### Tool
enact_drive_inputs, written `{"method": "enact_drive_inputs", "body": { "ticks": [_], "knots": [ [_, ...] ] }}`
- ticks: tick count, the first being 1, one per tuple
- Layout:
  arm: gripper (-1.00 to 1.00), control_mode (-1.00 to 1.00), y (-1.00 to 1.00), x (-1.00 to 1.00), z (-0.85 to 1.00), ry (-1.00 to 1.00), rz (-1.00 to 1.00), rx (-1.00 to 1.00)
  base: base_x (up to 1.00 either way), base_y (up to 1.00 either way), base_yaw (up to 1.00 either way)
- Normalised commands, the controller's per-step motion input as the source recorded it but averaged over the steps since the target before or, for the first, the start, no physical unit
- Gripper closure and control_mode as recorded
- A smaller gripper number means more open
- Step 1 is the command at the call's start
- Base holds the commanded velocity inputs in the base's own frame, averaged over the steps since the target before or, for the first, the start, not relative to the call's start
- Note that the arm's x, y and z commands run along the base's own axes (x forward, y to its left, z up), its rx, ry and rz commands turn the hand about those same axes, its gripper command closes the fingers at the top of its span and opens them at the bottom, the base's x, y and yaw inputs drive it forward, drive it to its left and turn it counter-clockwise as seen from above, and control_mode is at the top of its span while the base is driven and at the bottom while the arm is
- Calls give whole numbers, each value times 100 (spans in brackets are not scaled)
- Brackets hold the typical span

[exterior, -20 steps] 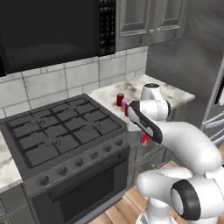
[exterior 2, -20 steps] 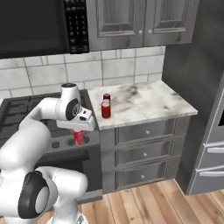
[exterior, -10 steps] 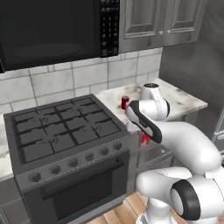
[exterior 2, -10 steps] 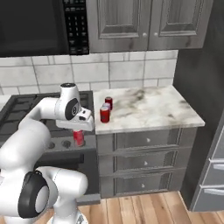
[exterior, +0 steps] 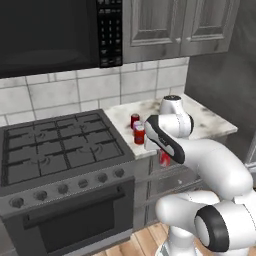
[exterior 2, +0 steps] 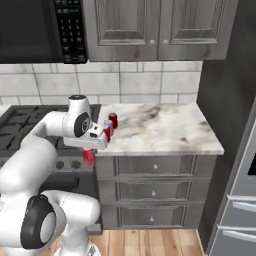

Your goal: Four empty soda cans are scattered around the kitchen. Gather all the cans and cluster them next to the stove for recycling.

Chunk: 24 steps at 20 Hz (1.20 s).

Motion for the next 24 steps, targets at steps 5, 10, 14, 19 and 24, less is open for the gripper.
{"method": "enact_drive_inputs", "body": {
  "ticks": [5, 10, 14, 19, 24],
  "knots": [
    [100, 100, 0, 0, 0, 0, 0, 0, 30, -49, 23],
    [100, 100, 0, 0, 0, 0, 0, 0, 34, -43, 21],
    [100, 100, 0, 0, 0, 0, 0, 0, 39, -41, 20],
    [100, 100, 0, 0, 0, 0, 0, 0, 51, -31, 18],
    [100, 100, 0, 0, 0, 0, 0, 0, 56, -15, 14]
  ]
}}
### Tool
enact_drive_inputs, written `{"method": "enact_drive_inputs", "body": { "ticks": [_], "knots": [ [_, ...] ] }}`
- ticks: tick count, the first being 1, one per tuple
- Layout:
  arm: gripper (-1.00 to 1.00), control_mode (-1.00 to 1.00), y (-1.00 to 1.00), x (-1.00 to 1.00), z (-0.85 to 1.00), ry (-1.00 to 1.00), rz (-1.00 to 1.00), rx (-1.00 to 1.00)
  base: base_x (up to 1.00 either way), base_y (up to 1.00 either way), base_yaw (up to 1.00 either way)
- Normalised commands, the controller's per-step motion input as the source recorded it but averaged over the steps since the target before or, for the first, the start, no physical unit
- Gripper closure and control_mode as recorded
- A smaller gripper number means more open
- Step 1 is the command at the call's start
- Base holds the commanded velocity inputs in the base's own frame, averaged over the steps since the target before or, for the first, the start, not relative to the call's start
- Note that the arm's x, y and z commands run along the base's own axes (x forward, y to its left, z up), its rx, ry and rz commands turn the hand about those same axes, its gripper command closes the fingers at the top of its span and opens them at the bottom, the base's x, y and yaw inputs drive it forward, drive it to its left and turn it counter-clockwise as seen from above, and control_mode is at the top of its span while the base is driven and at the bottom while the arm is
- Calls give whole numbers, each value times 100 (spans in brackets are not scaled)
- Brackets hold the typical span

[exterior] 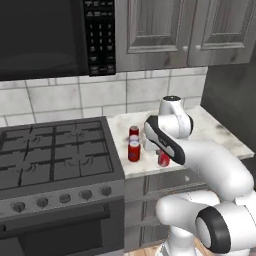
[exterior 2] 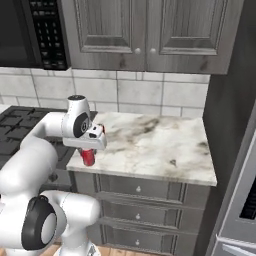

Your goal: Four empty soda cans are scattered around the kitchen. Gather all the cans and cluster them next to the stove for recycling.

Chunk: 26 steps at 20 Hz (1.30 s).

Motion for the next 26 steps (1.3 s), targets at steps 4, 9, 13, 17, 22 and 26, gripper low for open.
{"method": "enact_drive_inputs", "body": {
  "ticks": [4, 9, 13, 17, 22, 26],
  "knots": [
    [100, 100, 0, 0, 0, 0, 0, 0, 50, -13, 12],
    [100, 100, 0, 0, 0, 0, 0, 0, 36, -22, 11],
    [100, 100, 0, 0, 0, 0, 0, 0, 31, -25, 10],
    [100, 100, 0, 0, 0, 0, 0, 0, 18, -23, 9],
    [100, 100, 0, 0, 0, 0, 0, 0, 5, -13, 4],
    [100, 100, 0, 0, 0, 0, 0, 0, 1, -1, 1]
  ]
}}
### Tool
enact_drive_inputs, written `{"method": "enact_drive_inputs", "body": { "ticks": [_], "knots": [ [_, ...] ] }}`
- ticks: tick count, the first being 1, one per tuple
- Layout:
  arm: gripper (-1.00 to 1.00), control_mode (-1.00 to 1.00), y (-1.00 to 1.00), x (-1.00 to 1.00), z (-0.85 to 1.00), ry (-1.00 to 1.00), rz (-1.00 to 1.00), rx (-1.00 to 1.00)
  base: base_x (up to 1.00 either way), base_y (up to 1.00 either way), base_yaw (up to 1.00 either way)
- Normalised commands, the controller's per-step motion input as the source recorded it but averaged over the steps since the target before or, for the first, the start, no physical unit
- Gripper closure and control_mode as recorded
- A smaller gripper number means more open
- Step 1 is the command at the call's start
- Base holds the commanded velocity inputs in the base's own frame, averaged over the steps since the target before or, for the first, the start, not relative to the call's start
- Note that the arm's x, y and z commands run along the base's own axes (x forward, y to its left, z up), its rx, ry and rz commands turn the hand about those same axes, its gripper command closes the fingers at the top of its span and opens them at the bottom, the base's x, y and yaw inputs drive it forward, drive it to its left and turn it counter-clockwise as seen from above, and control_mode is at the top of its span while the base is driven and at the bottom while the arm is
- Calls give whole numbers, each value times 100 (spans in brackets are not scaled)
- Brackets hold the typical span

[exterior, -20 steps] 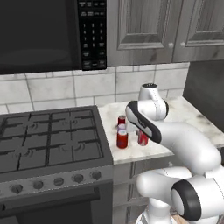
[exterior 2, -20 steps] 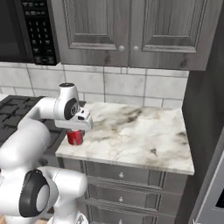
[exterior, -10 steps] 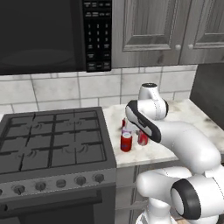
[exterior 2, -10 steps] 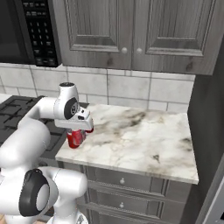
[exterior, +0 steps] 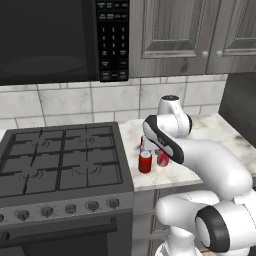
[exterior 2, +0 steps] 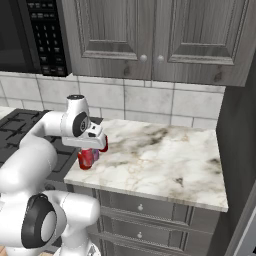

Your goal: Four empty soda cans are scattered around the kitchen. Gather all the cans and cluster them next to the stove for recycling.

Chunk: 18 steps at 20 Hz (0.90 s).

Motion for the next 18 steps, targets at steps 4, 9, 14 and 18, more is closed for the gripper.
{"method": "enact_drive_inputs", "body": {
  "ticks": [4, 9, 14, 18],
  "knots": [
    [100, 100, 0, 0, 0, 0, 0, 0, 0, 0, 0],
    [100, -100, -2, 2, 0, 3, 0, 0, 0, 0, 0],
    [100, -100, -20, 11, 0, 8, 0, 3, 0, 0, 0],
    [100, -100, -29, 12, -2, 6, 0, 2, 0, 0, 0]
  ]
}}
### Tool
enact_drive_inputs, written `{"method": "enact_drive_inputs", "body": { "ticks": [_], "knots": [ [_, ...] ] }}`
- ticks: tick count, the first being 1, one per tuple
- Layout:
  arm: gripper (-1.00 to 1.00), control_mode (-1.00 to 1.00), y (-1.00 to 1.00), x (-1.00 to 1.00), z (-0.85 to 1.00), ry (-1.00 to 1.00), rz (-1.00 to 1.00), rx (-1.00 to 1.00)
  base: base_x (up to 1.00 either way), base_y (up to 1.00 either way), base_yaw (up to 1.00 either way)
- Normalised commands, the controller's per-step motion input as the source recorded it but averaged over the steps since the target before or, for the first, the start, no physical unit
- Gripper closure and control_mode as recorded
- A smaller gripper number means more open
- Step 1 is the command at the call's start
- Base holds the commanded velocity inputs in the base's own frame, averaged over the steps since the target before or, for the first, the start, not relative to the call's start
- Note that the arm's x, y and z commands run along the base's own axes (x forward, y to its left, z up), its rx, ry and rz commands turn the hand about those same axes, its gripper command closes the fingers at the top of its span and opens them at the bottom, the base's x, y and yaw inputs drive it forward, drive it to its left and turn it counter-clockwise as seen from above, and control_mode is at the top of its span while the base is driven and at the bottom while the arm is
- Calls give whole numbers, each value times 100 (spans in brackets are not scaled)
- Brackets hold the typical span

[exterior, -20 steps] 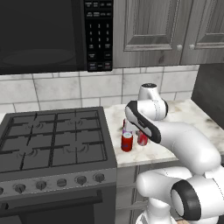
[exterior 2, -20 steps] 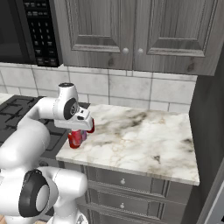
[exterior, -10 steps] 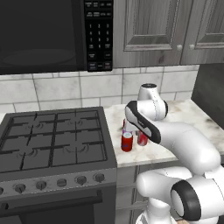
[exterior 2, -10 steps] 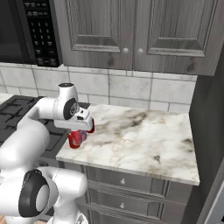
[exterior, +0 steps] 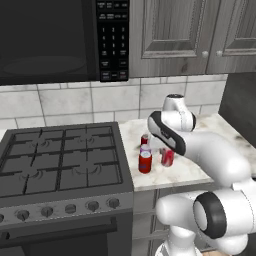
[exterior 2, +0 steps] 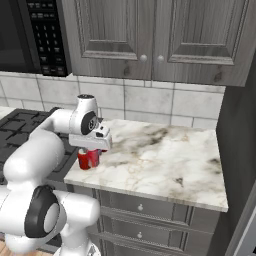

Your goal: Four empty soda cans are scattered around the kitchen. Gather all the cans and cluster them next to the stove for recycling.

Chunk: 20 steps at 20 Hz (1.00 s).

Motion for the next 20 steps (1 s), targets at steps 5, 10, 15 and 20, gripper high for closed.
{"method": "enact_drive_inputs", "body": {
  "ticks": [5, 10, 15, 20],
  "knots": [
    [100, -100, -21, 17, -6, 3, 0, 2, 0, 0, 0],
    [100, -100, -10, 18, -20, -2, 0, 0, 0, 0, 0],
    [100, -100, -8, 12, -31, -9, 0, 0, 0, 0, 0],
    [100, -100, -1, 4, -19, -9, 1, 0, 0, 0, 0]
  ]
}}
